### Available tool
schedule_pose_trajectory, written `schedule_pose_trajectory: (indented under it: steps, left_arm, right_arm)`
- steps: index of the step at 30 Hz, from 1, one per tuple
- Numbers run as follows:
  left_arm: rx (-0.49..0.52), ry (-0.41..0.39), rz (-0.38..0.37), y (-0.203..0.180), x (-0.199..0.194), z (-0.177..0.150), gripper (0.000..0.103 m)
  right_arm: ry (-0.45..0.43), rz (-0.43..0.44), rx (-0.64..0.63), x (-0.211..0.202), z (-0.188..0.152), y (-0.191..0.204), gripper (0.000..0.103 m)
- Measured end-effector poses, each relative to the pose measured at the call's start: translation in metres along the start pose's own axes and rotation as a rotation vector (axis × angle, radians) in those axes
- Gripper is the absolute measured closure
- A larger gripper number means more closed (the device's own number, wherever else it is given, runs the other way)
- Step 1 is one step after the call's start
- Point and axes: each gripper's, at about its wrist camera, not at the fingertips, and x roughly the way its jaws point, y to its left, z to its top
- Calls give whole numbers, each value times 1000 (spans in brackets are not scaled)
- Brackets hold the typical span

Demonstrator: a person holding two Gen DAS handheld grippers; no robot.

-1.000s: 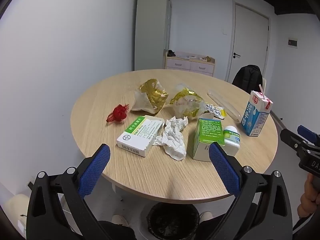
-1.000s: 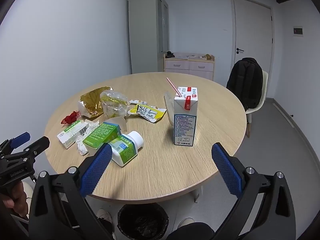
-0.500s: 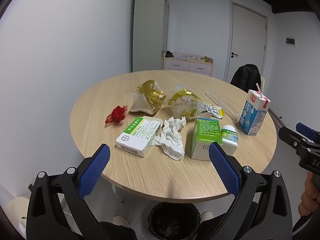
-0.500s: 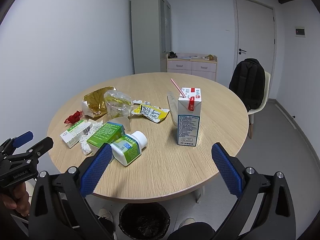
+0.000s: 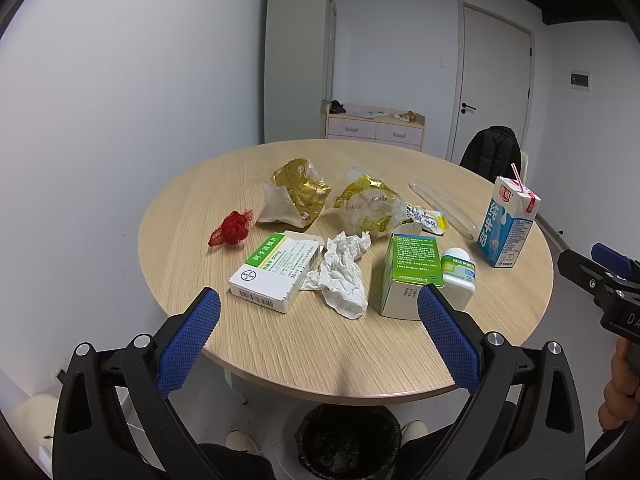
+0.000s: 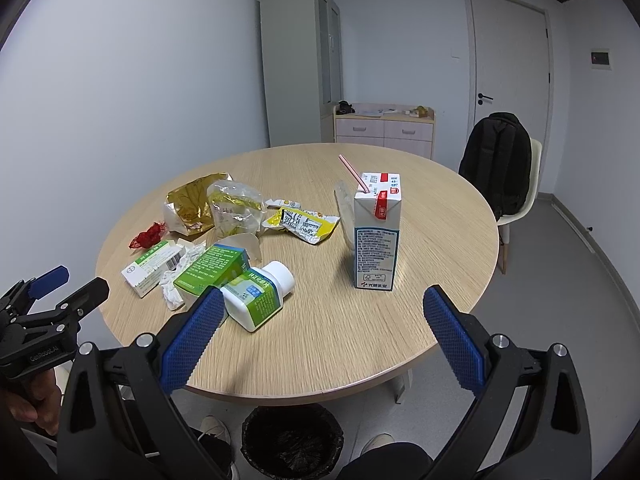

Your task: Collect trash

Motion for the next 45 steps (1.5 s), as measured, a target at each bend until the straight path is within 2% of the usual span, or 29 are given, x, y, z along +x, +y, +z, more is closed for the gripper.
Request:
schedule_pose_trajectory:
  steps: [45]
  left_arm:
    - [5,8,18,3,1,0,6]
  right_arm:
    - [-1,-9,3,0,-3,-3,8]
